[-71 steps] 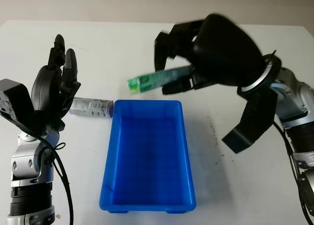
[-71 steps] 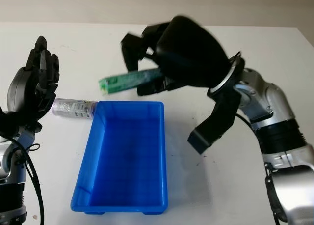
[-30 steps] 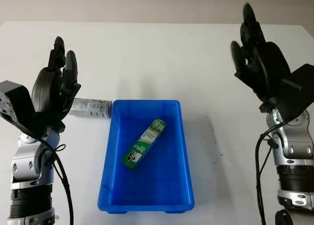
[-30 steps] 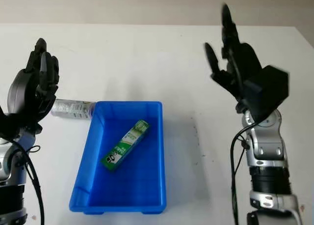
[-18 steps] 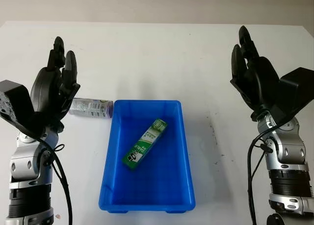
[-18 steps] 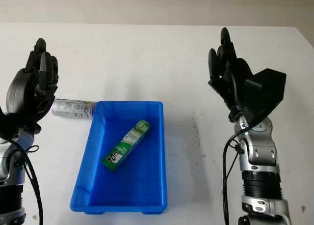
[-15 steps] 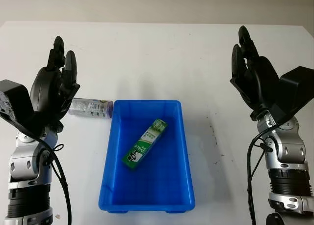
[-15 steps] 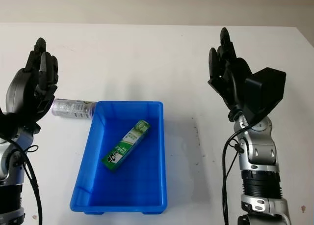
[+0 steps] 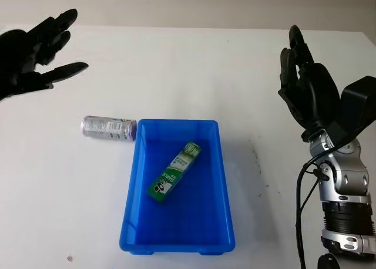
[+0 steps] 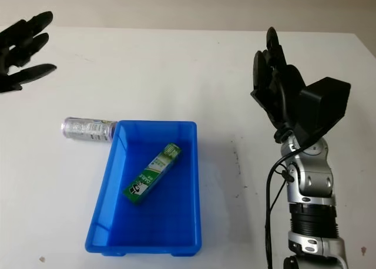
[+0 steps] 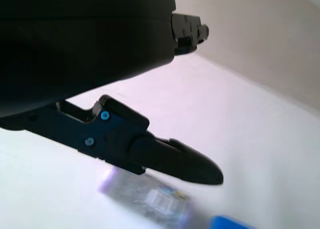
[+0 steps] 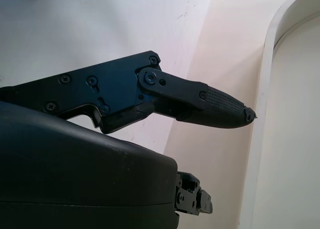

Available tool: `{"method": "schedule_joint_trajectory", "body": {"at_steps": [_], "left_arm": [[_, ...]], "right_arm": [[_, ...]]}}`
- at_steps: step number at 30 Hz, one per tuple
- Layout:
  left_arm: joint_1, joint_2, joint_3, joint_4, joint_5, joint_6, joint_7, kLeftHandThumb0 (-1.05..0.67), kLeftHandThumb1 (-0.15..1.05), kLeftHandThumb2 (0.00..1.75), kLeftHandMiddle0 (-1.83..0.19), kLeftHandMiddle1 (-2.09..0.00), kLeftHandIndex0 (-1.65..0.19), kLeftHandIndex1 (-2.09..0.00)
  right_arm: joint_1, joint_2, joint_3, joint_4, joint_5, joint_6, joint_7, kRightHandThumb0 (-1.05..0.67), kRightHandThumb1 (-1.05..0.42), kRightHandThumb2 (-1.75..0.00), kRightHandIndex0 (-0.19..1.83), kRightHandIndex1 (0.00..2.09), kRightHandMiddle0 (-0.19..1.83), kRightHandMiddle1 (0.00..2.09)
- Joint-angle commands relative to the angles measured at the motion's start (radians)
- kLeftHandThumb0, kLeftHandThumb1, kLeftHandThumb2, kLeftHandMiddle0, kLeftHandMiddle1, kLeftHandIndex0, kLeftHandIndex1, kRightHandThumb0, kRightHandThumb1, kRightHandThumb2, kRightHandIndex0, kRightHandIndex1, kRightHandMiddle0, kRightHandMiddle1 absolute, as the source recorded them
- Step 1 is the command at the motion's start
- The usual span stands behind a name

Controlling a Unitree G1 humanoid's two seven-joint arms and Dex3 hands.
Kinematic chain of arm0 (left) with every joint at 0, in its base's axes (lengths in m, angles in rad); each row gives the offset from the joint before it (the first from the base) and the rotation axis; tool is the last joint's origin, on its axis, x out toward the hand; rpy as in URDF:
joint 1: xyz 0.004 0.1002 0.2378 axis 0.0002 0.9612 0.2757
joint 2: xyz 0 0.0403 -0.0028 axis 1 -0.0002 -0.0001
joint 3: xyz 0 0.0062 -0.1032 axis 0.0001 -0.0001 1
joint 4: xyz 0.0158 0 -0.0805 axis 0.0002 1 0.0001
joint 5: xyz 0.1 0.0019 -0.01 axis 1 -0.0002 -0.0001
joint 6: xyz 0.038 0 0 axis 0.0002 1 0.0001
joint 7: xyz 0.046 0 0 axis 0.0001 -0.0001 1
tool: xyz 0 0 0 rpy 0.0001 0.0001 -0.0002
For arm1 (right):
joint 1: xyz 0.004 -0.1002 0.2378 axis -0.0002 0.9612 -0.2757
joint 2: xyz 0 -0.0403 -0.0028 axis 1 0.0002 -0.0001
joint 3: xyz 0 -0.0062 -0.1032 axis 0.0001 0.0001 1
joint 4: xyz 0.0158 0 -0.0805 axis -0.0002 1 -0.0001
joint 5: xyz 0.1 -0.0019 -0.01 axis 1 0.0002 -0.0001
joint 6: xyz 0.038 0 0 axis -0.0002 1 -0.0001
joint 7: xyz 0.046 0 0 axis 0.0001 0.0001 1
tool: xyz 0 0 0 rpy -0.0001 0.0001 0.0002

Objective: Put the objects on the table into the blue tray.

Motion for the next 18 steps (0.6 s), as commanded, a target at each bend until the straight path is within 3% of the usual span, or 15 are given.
{"method": "schedule_joint_trajectory", "body": {"at_steps": [1, 9, 18], "left_arm": [[-0.036, 0.023, -0.058, 0.001, 0.054, -0.053, -0.018, -0.74, 0.81, 0.04, 0.05, -0.06, 0.04, -0.06], [-0.111, -0.061, -0.187, 0.066, 0.165, -0.043, -0.054, -0.68, 0.76, 0.05, 0.14, -0.03, 0.1, -0.03], [-0.036, -0.12, -0.218, 0.186, 0.264, -0.272, 0.091, -0.71, 0.86, 0.08, 0.15, -0.05, 0.14, -0.03]], "right_arm": [[0.007, -0.007, -0.012, -0.029, 0.007, 0.012, 0.003, -0.7, -1.05, -0.72, -0.19, 0.0, -0.19, 0.0], [0.01, -0.007, -0.015, -0.057, 0.004, 0.045, 0.003, -0.71, -1.05, -0.75, -0.19, 0.0, -0.19, 0.0], [0.032, -0.004, -0.028, -0.098, 0.004, 0.075, -0.016, -0.69, -1.05, -0.74, -0.19, 0.0, -0.19, 0.0]]}}
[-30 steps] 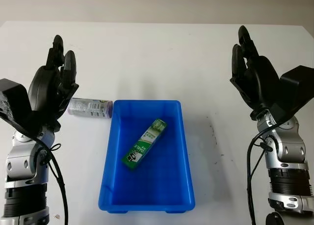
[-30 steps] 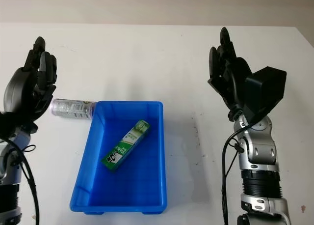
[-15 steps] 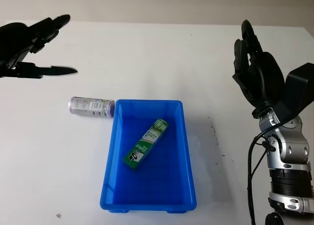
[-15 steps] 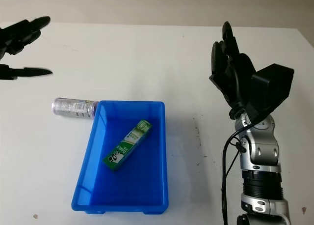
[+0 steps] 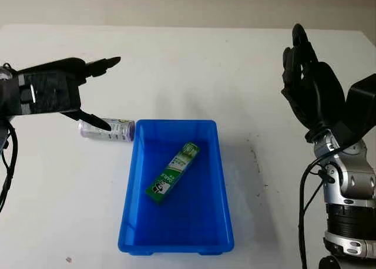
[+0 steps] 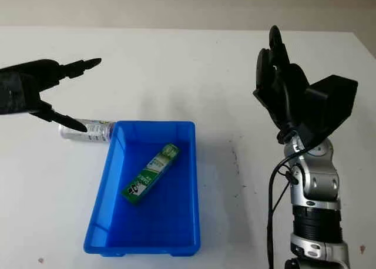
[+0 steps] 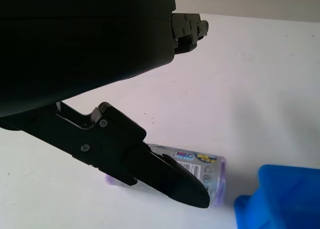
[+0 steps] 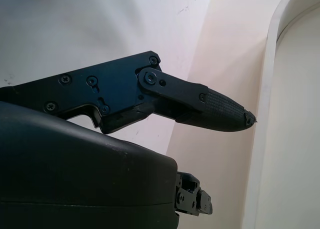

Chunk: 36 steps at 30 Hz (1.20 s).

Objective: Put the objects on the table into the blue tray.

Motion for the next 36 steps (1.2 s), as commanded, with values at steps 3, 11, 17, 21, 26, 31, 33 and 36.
{"method": "schedule_joint_trajectory", "body": {"at_steps": [3, 11, 17, 21, 26, 31, 33, 36], "left_arm": [[0.035, -0.025, -0.042, 0.037, 0.087, -0.062, 0.085, -0.68, 0.92, 0.08, 0.14, -0.06, 0.11, -0.05], [0.022, -0.025, -0.108, 0.036, 0.204, -0.06, 0.054, -0.53, 0.89, 0.04, 0.09, -0.07, 0.05, -0.08], [0.047, -0.02, -0.13, 0.021, 0.245, -0.049, -0.011, -0.59, 0.81, 0.04, -0.06, -0.09, -0.07, -0.11], [0.07, -0.023, -0.168, 0.002, 0.353, -0.034, 0.036, -0.56, 0.85, 0.06, -0.25, -0.15, -0.15, -0.14], [0.094, -0.021, -0.199, 0.07, 0.46, -0.163, 0.246, -0.47, 1.03, 0.14, -0.34, -1.96, -0.16, -1.63], [0.092, -0.045, -0.174, 0.145, 0.406, -0.253, 0.322, -0.49, 1.05, 0.36, -0.63, -2.09, -0.27, -2.08], [0.095, -0.058, -0.159, 0.169, 0.359, -0.271, 0.326, -0.48, 1.05, 0.4, -0.66, -2.09, -0.31, -2.09], [0.102, -0.067, -0.142, 0.178, 0.309, -0.28, 0.319, -0.47, 1.05, 0.43, -0.79, -2.09, -0.39, -2.09]], "right_arm": [[0.014, -0.002, -0.01, -0.025, 0.008, 0.008, 0.005, -0.68, -1.05, -0.74, -0.19, 0.0, -0.19, 0.0], [0.01, -0.008, -0.009, -0.022, 0.005, 0.009, 0.016, -0.69, -1.05, -0.73, -0.19, 0.0, -0.19, 0.0], [0.002, -0.006, -0.01, -0.019, 0.002, 0.013, 0.012, -0.7, -1.05, -0.72, -0.19, 0.0, -0.19, 0.0], [-0.002, -0.009, -0.008, -0.015, -0.001, 0.014, 0.012, -0.7, -1.05, -0.73, -0.19, 0.0, -0.19, 0.0], [-0.01, -0.013, -0.01, -0.014, 0.006, 0.007, 0.029, -0.7, -1.05, -0.73, -0.19, 0.0, -0.19, 0.0], [-0.02, -0.015, -0.013, -0.019, 0.007, 0.024, 0.027, -0.7, -1.05, -0.73, -0.19, 0.0, -0.19, 0.0], [-0.025, -0.016, -0.013, -0.016, 0.007, 0.025, 0.027, -0.69, -1.05, -0.73, -0.19, 0.0, -0.19, 0.0], [-0.033, -0.016, -0.014, -0.005, 0.013, 0.023, 0.032, -0.68, -1.05, -0.76, -0.19, 0.0, -0.19, 0.0]]}}
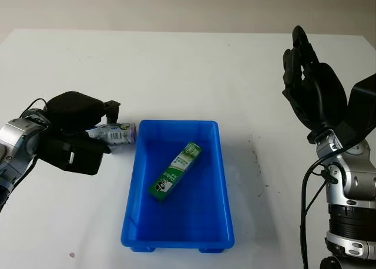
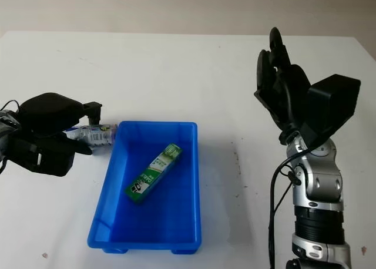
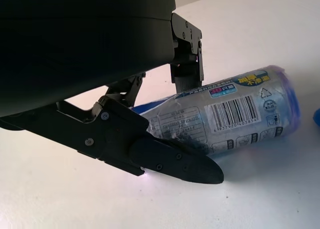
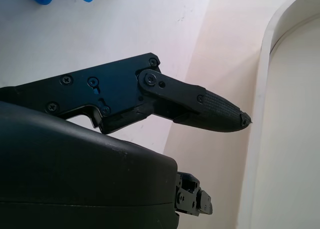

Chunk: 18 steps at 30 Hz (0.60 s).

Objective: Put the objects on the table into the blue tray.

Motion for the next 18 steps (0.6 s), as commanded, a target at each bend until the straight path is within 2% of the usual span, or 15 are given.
{"method": "schedule_joint_trajectory", "body": {"at_steps": [1, 4, 9, 12, 14, 18], "left_arm": [[0.025, -0.033, -0.001, 0.004, -0.026, -0.009, -0.003, -0.46, 1.05, 0.43, -0.8, -2.09, -0.4, -2.09], [0.035, -0.033, 0.007, -0.008, -0.038, -0.008, 0.01, -0.45, 1.05, 0.45, -0.83, -2.09, -0.38, -2.09], [0.036, -0.019, 0.015, -0.032, -0.011, 0.014, 0.028, -0.43, 1.05, 0.48, -0.68, -2.09, -0.22, -2.09], [0.022, -0.003, 0.03, -0.005, -0.004, -0.01, 0.075, -0.42, 1.05, 0.47, -0.5, -2.09, -0.15, -2.09], [0.002, 0.007, 0.053, -0.001, -0.006, 0.01, 0.092, -0.41, 1.05, 0.48, -0.32, -2.09, -0.03, -2.09], [-0.029, 0.004, 0.14, -0.048, -0.019, 0.073, 0.187, -0.38, 1.05, 0.42, -0.48, -2.09, -0.12, -2.09]], "right_arm": [[-0.02, -0.01, -0.01, -0.002, 0.006, 0.002, 0.003, -0.68, -1.05, -0.76, -0.19, 0.0, -0.19, 0.0], [-0.019, -0.011, -0.007, -0.002, -0.001, 0.004, -0.002, -0.66, -1.05, -0.76, -0.19, 0.0, -0.19, 0.0], [-0.021, -0.011, -0.005, 0.006, -0.002, 0.0, 0.003, -0.65, -1.05, -0.76, -0.19, 0.0, -0.19, 0.0], [-0.021, -0.008, -0.004, 0.002, -0.004, -0.001, -0.001, -0.65, -1.05, -0.76, -0.19, 0.0, -0.19, 0.0], [-0.019, -0.006, -0.005, -0.001, 0.001, 0.0, 0.002, -0.65, -1.05, -0.75, -0.19, 0.0, -0.19, 0.0], [-0.012, -0.007, -0.006, -0.008, 0.002, -0.004, 0.004, -0.65, -1.05, -0.75, -0.19, 0.0, -0.19, 0.0]]}}
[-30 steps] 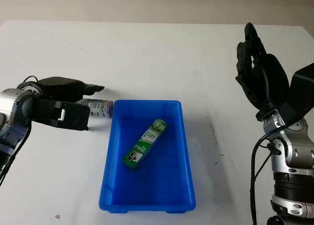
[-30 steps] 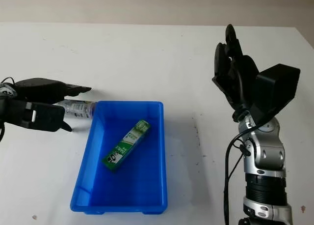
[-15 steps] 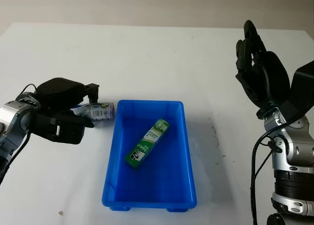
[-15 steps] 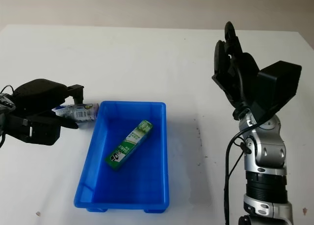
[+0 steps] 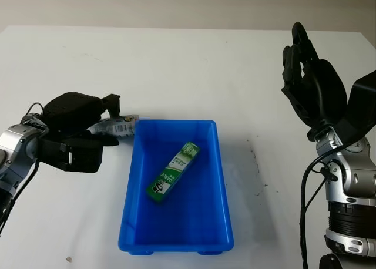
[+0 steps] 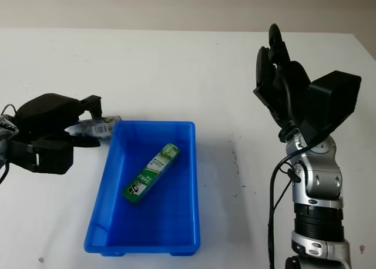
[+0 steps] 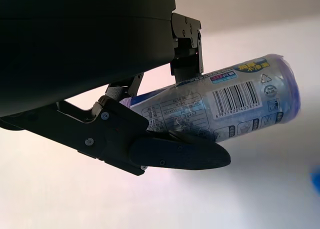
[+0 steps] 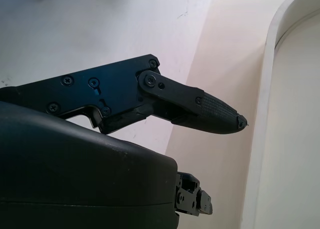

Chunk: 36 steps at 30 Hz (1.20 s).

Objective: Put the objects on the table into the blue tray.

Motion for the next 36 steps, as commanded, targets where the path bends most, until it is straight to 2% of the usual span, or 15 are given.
{"method": "schedule_joint_trajectory", "body": {"at_steps": [1, 4, 7, 11, 12, 13, 15, 17, 18, 20, 22, 26, 30, 34, 36], "left_arm": [[-0.053, 0.024, 0.068, -0.062, 0.011, 0.04, 0.067, -0.39, 1.05, 0.42, -0.52, -2.09, -0.15, -2.09], [-0.076, 0.029, 0.124, -0.154, 0.044, 0.111, 0.132, -0.42, 1.05, 0.44, -0.51, -2.09, -0.19, -2.09], [-0.079, -0.002, 0.168, -0.285, 0.082, 0.213, 0.169, -0.42, 1.05, 0.4, -0.65, -2.09, -0.25, -1.96], [-0.067, -0.065, 0.175, -0.45, 0.182, 0.309, 0.261, -0.41, 1.05, 0.39, -0.91, -2.09, -0.34, -2.02], [-0.064, -0.08, 0.173, -0.488, 0.194, 0.315, 0.269, -0.42, 1.05, 0.39, -0.97, -2.09, -0.39, -2.06], [-0.06, -0.092, 0.172, -0.522, 0.192, 0.305, 0.274, -0.42, 1.05, 0.38, -1.03, -2.09, -0.52, -2.08], [-0.046, -0.122, 0.172, -0.593, 0.146, 0.277, 0.249, -0.42, 1.05, 0.35, -1.11, -2.09, -0.68, -2.09], [-0.015, -0.155, 0.165, -0.656, 0.092, 0.236, 0.225, -0.4, 1.05, 0.34, -1.12, -2.09, -0.69, -2.09], [0.004, -0.175, 0.158, -0.687, 0.059, 0.222, 0.203, -0.37, 1.05, 0.31, -1.12, -2.09, -0.64, -2.09], [0.037, -0.207, 0.141, -0.754, 0.005, 0.24, 0.113, -0.35, 1.05, 0.37, -1.12, -2.09, -0.63, -2.09], [0.065, -0.238, 0.13, -0.813, -0.066, 0.276, 0.014, -0.33, 1.05, 0.42, -1.12, -2.09, -0.48, -2.09], [0.1, -0.252, 0.122, -0.869, -0.117, 0.314, -0.11, -0.31, 1.05, 0.43, -1.11, -2.09, -0.51, -2.09], [0.128, -0.255, 0.108, -0.923, -0.159, 0.408, -0.247, -0.32, 1.05, 0.4, -1.1, -2.09, -0.57, -2.09], [0.133, -0.218, 0.083, -0.961, -0.14, 0.489, -0.384, -0.4, 1.05, 0.34, -0.87, -2.09, -0.48, -2.09], [0.118, -0.177, 0.062, -0.973, -0.13, 0.534, -0.487, -0.47, 1.05, 0.38, -0.54, -2.09, -0.1, -2.09]], "right_arm": [[-0.002, -0.005, -0.007, -0.018, 0.002, -0.001, -0.003, -0.65, -1.05, -0.75, -0.19, 0.0, -0.19, 0.0], [0.001, -0.006, -0.005, -0.017, 0.001, -0.01, 0.003, -0.66, -1.05, -0.75, -0.19, 0.0, -0.19, 0.0], [0.004, -0.005, -0.001, -0.022, -0.001, -0.007, 0.003, -0.65, -1.05, -0.76, -0.19, 0.0, -0.19, 0.0], [0.009, -0.004, 0.001, -0.029, 0.001, -0.001, 0.005, -0.66, -1.05, -0.76, -0.19, 0.0, -0.19, 0.0], [0.01, -0.004, 0.002, -0.031, 0.0, 0.001, 0.005, -0.66, -1.05, -0.76, -0.19, 0.0, -0.19, 0.0], [0.011, -0.004, 0.003, -0.033, 0.001, 0.002, 0.006, -0.67, -1.05, -0.75, -0.19, 0.0, -0.19, 0.0], [0.011, -0.004, 0.003, -0.034, 0.003, 0.002, 0.009, -0.66, -1.05, -0.76, -0.19, 0.0, -0.19, 0.0], [0.012, -0.005, 0.004, -0.037, 0.003, 0.003, 0.011, -0.66, -1.05, -0.77, -0.19, 0.0, -0.19, 0.0], [0.013, -0.005, 0.004, -0.038, 0.004, 0.002, 0.012, -0.66, -1.05, -0.77, -0.19, 0.0, -0.19, 0.0], [0.016, -0.003, 0.005, -0.045, 0.004, 0.006, 0.011, -0.66, -1.05, -0.77, -0.19, 0.0, -0.19, 0.0], [0.021, 0.001, 0.004, -0.058, 0.006, 0.019, 0.004, -0.66, -1.05, -0.77, -0.19, 0.0, -0.19, 0.0], [0.029, 0.004, 0.004, -0.079, 0.016, 0.032, 0.006, -0.66, -1.05, -0.76, -0.19, 0.0, -0.19, 0.0], [0.04, 0.011, 0.001, -0.1, 0.021, 0.048, -0.007, -0.65, -1.05, -0.77, -0.19, 0.0, -0.19, 0.0], [0.046, 0.018, -0.001, -0.109, 0.025, 0.052, -0.017, -0.63, -1.05, -0.77, -0.19, 0.0, -0.19, 0.0], [0.047, 0.02, 0.002, -0.108, 0.02, 0.049, -0.023, -0.62, -1.05, -0.76, -0.19, 0.0, -0.19, 0.0]]}}
